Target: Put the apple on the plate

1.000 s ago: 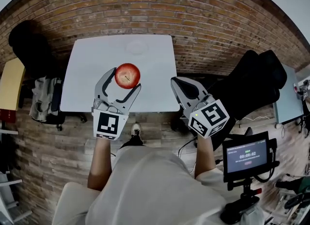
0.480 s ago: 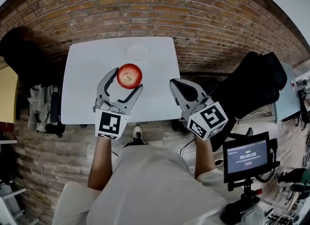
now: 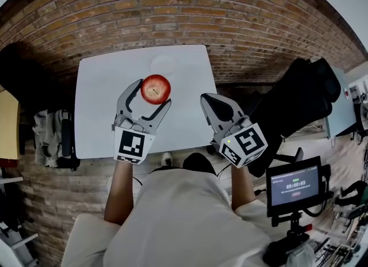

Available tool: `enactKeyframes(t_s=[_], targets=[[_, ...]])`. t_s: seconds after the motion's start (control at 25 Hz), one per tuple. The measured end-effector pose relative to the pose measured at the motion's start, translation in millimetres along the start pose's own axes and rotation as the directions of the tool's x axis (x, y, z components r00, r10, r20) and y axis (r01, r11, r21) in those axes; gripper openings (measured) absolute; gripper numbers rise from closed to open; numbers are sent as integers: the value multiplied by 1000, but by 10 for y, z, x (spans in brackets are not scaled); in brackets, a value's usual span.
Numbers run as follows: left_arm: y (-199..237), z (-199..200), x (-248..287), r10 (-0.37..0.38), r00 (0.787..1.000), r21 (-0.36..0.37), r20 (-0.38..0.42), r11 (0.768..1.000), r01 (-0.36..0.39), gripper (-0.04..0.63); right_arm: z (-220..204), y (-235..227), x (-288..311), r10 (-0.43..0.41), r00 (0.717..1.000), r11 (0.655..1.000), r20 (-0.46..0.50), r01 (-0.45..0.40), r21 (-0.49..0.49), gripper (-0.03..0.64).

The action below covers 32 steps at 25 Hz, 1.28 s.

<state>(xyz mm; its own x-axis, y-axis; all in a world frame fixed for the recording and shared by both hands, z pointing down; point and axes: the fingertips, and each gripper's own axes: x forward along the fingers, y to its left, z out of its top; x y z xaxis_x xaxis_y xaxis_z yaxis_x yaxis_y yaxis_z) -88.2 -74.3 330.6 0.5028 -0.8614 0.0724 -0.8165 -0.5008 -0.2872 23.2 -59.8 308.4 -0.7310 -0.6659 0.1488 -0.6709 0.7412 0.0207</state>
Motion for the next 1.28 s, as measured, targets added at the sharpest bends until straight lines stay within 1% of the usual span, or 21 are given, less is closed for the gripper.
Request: enactKeyframes(t_s=[0.16, 0.36, 0.68, 0.88, 1.04, 1.16, 1.28], targets=[[103, -117, 239, -9, 1000, -20, -12, 1000, 9, 370, -77, -172, 176, -4, 1000, 1000, -22, 5, 15, 3], [175, -159, 252, -2, 1000, -37, -12, 999, 1, 370, -53, -95, 265, 2, 999, 1000, -33, -2, -25, 3], [261, -208, 254, -1, 999, -47, -42, 999, -1, 370, -60, -100, 395, 7, 999, 1000, -43, -8, -30, 3], [420, -380, 611, -13, 998, -65, -55, 998, 9, 370, -235, -277, 648, 24, 997, 1000, -77, -25, -14, 3], [434, -485, 820, -41, 996, -74, -77, 997, 35, 370, -321, -416, 791, 11, 995, 1000, -95, -10, 10, 3], [471, -655, 1036, -57, 994, -107, -94, 993, 46, 370, -443, -616, 951, 6, 993, 999, -114, -2, 33, 3], [539, -823, 1261, -58, 992, -137, -111, 990, 42, 370, -573, -811, 1094, 9, 991, 999, -135, -4, 41, 3]])
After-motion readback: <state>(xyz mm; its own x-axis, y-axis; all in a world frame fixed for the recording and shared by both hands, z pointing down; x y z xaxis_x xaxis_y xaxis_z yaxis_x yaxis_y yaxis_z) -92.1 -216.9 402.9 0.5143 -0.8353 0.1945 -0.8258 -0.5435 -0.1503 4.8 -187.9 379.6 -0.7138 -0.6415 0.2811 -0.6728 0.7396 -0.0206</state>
